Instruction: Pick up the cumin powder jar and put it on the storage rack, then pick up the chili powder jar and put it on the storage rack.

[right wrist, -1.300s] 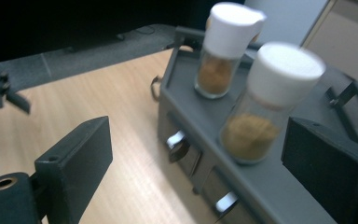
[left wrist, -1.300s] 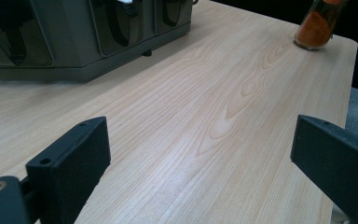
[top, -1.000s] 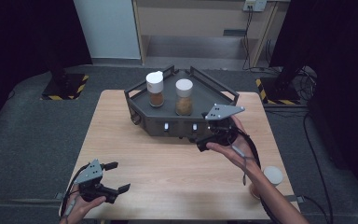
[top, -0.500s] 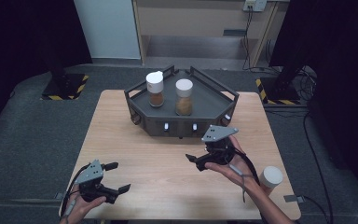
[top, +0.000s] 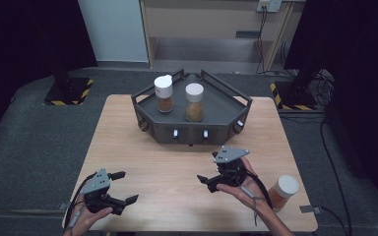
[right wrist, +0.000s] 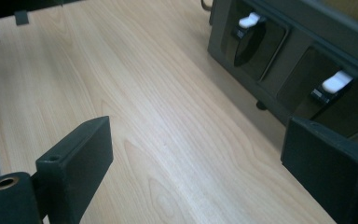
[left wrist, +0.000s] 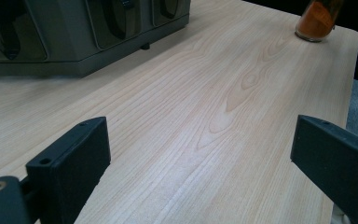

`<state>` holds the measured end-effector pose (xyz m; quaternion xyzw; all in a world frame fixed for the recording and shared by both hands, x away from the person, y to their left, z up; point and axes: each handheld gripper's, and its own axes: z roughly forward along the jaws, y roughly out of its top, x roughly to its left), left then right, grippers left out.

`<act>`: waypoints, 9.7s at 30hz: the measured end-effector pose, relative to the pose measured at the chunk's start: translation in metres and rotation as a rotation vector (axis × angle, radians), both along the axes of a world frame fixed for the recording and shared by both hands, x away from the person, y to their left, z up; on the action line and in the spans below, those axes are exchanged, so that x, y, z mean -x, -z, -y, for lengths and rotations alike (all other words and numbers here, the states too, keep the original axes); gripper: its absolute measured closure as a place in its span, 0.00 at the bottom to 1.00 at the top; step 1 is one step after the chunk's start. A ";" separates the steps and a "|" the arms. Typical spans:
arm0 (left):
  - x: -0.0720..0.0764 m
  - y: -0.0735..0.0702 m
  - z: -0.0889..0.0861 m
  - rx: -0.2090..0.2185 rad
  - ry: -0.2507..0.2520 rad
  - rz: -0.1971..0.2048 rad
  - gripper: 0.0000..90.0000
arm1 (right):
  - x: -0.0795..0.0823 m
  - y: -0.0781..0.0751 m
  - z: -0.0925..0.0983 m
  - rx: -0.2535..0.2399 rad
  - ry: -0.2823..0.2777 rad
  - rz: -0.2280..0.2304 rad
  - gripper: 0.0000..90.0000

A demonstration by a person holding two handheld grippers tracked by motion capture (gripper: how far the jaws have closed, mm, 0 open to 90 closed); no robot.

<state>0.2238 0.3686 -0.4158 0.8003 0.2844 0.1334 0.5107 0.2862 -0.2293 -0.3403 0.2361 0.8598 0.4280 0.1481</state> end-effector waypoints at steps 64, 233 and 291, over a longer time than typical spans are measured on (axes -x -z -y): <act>0.005 0.005 -0.010 0.074 -0.030 0.029 0.04 | 0.039 0.035 0.052 -0.144 0.000 0.009 0.11; 0.000 0.003 -0.002 0.038 -0.008 -0.004 0.05 | 0.066 -0.010 0.155 0.002 0.313 -0.044 0.38; -0.001 0.001 0.001 0.023 0.006 -0.011 0.05 | -0.041 -0.131 0.044 0.085 0.071 -0.050 0.38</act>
